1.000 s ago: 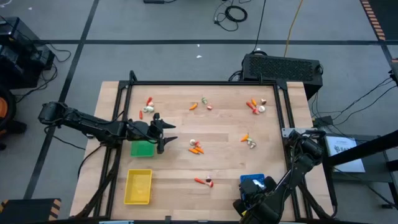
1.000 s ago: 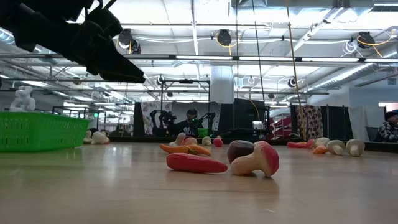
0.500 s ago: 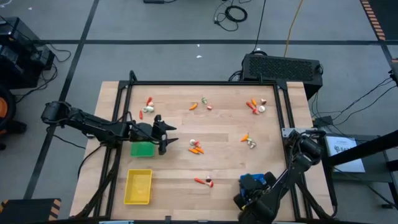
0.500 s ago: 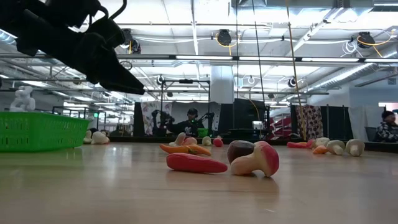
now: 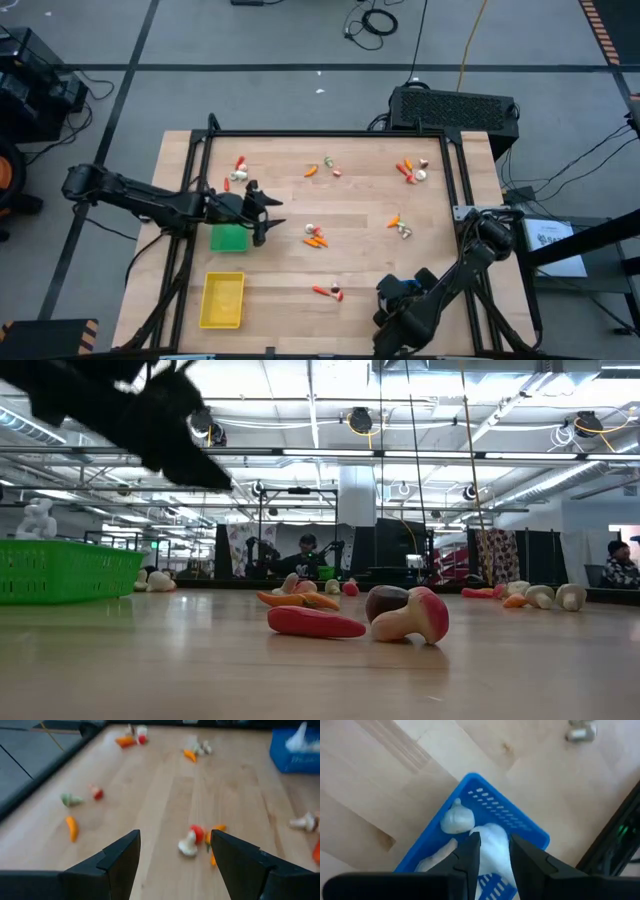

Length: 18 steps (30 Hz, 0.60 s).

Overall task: Sort produce into baskets
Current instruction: Put the garlic into the blue bin

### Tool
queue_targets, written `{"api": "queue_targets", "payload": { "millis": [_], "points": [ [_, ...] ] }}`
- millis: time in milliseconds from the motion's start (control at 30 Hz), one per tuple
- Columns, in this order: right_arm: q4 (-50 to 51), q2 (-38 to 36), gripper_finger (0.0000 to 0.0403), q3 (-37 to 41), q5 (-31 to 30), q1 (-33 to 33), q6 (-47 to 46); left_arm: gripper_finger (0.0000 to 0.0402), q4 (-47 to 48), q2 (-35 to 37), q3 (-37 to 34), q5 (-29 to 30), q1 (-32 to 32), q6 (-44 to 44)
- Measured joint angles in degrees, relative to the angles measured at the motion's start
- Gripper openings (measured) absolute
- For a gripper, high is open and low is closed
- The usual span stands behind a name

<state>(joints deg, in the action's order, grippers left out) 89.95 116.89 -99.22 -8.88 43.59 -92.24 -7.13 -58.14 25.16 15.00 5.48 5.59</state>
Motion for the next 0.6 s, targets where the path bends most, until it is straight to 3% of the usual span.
{"api": "queue_targets", "payload": {
  "millis": [300, 600],
  "points": [
    [0.08, -12.88, 0.0085, 3.89, -11.23, -8.58, 12.37, 0.0248, 8.51, 7.25, 4.54, 0.26, 0.00, -1.68],
    [-2.29, -36.83, 0.0084, 25.68, -15.25, -23.95, 10.30, 0.0248, 15.00, 7.95, 4.47, 0.86, 0.27, 3.25]
  ]
}}
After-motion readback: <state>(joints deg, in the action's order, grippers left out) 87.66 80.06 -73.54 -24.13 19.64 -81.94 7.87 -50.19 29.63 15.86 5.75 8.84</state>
